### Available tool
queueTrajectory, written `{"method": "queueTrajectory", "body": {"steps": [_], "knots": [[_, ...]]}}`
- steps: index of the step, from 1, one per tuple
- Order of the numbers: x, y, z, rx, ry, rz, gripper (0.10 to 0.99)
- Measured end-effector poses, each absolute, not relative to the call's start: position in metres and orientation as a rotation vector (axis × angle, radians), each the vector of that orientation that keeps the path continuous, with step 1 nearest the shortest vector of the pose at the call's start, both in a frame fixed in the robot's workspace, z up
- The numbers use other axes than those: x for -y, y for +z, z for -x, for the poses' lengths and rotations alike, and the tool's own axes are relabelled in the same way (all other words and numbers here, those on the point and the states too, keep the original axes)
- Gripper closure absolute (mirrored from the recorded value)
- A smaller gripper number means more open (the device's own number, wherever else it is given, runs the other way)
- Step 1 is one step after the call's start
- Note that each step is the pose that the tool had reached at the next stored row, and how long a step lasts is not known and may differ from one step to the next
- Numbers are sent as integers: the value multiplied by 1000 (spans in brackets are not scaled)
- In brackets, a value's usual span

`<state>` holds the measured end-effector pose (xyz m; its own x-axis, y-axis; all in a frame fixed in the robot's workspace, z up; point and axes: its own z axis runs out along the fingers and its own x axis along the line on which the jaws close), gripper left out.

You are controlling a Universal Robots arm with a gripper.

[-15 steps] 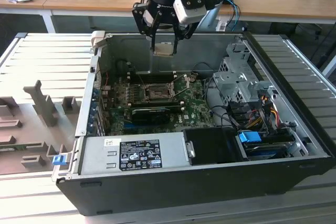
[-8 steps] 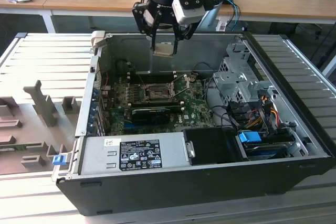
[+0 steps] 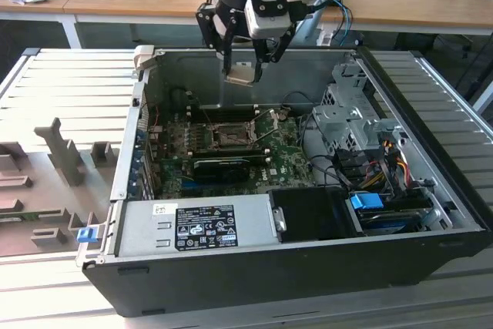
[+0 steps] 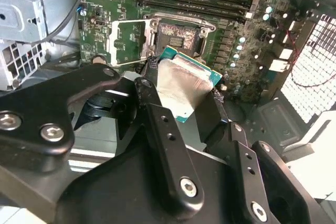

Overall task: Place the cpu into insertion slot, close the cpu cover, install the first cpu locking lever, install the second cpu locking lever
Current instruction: 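Place the cpu into insertion slot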

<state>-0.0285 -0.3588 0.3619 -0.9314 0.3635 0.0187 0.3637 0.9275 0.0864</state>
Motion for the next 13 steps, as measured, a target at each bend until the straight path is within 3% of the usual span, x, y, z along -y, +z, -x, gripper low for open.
{"method": "queueTrajectory", "body": {"steps": [13], "knots": [[359, 358, 29, 3075, -136, 619, 561]]}}
